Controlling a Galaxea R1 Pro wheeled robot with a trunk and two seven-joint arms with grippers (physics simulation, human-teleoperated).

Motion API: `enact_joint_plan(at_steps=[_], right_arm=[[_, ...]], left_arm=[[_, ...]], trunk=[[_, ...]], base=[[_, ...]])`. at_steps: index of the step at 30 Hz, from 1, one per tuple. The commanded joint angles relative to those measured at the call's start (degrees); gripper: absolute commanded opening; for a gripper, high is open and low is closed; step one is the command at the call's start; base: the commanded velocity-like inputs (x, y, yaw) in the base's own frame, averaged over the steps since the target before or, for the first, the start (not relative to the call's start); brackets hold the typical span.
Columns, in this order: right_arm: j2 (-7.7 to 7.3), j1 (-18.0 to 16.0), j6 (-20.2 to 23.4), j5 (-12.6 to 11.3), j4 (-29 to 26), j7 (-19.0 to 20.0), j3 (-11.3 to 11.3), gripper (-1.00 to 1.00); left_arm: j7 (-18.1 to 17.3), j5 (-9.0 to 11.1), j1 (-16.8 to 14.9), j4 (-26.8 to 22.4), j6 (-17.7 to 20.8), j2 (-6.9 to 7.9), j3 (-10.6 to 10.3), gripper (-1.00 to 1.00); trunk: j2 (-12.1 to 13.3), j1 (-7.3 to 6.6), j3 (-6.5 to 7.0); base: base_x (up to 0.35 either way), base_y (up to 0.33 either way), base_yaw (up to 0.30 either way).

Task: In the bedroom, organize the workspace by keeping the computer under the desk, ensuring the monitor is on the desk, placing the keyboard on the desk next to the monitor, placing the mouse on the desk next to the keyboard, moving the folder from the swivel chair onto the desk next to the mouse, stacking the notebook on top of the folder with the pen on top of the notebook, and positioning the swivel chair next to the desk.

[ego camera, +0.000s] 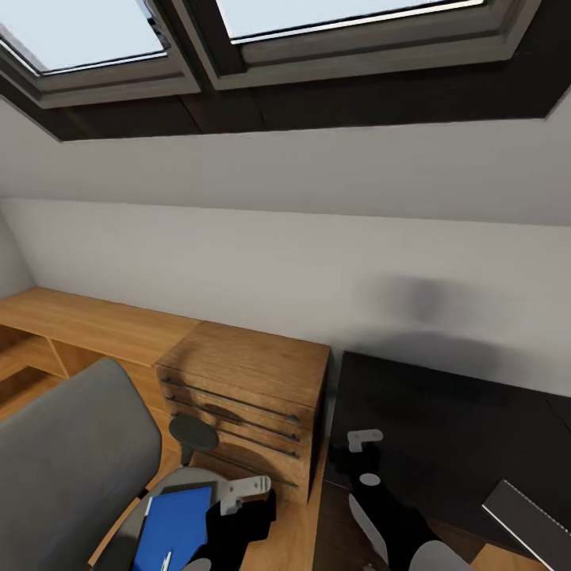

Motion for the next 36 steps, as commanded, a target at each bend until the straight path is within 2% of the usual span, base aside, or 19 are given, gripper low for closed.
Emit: enact_joint_plan(at_steps=[1,4,36], right_arm=[[-0.09,-0.06,0.08,-0.6,-0.01,-0.51,0.5,1.0],[-0.18,-0.06,-0.05,-0.61,0.14,-0.5,0.53,1.0],[-0.31,-0.06,-0.02,-0.62,0.28,-0.5,0.49,1.0]], left_arm=[[0.38,0.05,-0.08,-0.09,0.27,-0.11,-0.13,1.0],[0.38,-0.23,-0.08,-0.1,0.27,-0.48,-0.21,1.0],[0.38,-0.36,-0.06,-0.11,0.27,-0.66,-0.25,1.0]], trunk=[[-0.09,0.02,-0.1],[-0.09,0.02,-0.1],[-12.92,7.05,-5.84]], base=[[0.0,0.0,0.0],[0.0,0.0,0.0],[0.0,0.0,0.0]])
